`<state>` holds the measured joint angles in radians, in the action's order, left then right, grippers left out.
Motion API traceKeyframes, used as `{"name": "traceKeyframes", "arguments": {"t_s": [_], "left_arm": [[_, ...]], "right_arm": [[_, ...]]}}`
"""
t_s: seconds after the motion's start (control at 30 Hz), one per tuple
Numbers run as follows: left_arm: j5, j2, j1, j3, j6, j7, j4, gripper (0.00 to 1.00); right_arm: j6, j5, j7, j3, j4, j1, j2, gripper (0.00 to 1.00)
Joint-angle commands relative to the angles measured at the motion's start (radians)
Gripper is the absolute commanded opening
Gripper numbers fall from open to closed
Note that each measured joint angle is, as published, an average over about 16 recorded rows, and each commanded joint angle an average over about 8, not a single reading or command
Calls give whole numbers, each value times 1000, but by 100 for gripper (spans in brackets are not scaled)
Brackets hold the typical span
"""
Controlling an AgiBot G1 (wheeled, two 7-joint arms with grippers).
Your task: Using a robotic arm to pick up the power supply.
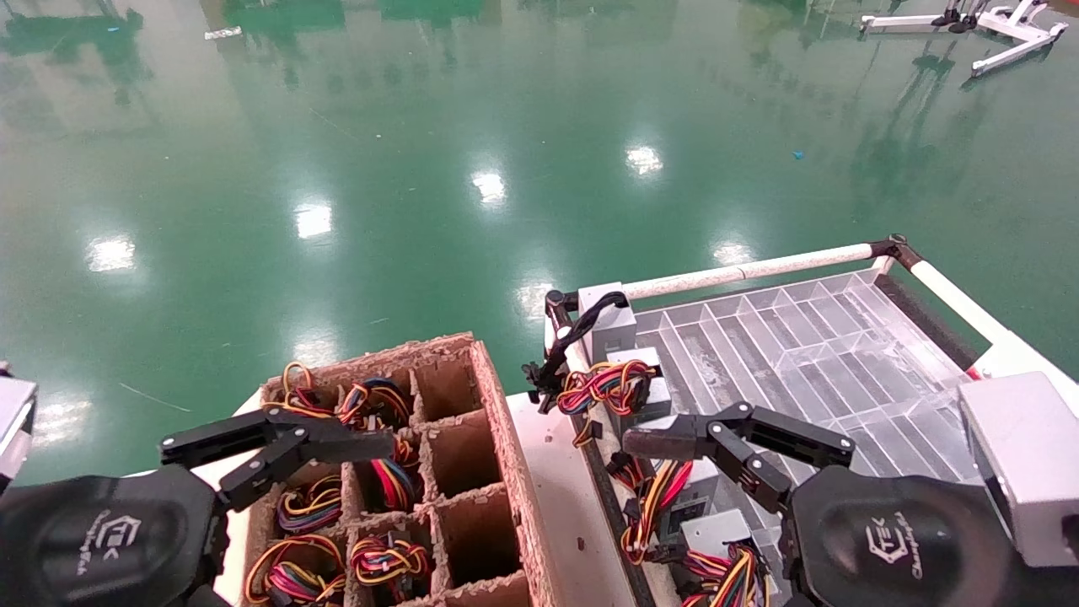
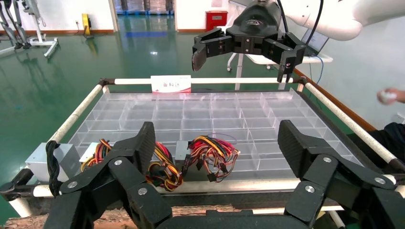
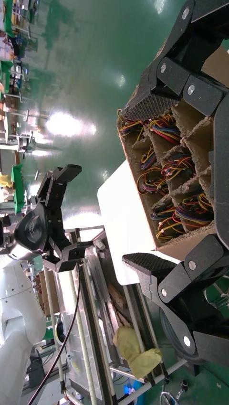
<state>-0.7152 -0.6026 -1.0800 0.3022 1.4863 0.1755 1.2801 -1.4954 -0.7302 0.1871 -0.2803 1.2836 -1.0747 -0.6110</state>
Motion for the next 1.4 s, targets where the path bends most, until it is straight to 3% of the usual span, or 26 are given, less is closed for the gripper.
{"name": "traceKeyframes", "arguments": {"t_s": [0.03, 0.63, 0.93, 1.13, 1.4], "left_arm": [[0, 0, 0, 0, 0, 0, 0, 0], [0, 0, 0, 0, 0, 0, 0, 0], [0, 0, 0, 0, 0, 0, -1, 0], [0, 0, -1, 1, 0, -1, -1, 0], [1, 0, -1, 1, 0, -1, -1, 0]], "right_arm": [[0, 0, 0, 0, 0, 0, 0, 100], [1, -4, 1, -2, -1, 1, 1, 100], [29, -90, 21, -43, 6, 4, -4, 100], [52, -177, 49, -99, 12, -14, -51, 100], [67, -283, 77, -191, -29, -57, -184, 100]]}}
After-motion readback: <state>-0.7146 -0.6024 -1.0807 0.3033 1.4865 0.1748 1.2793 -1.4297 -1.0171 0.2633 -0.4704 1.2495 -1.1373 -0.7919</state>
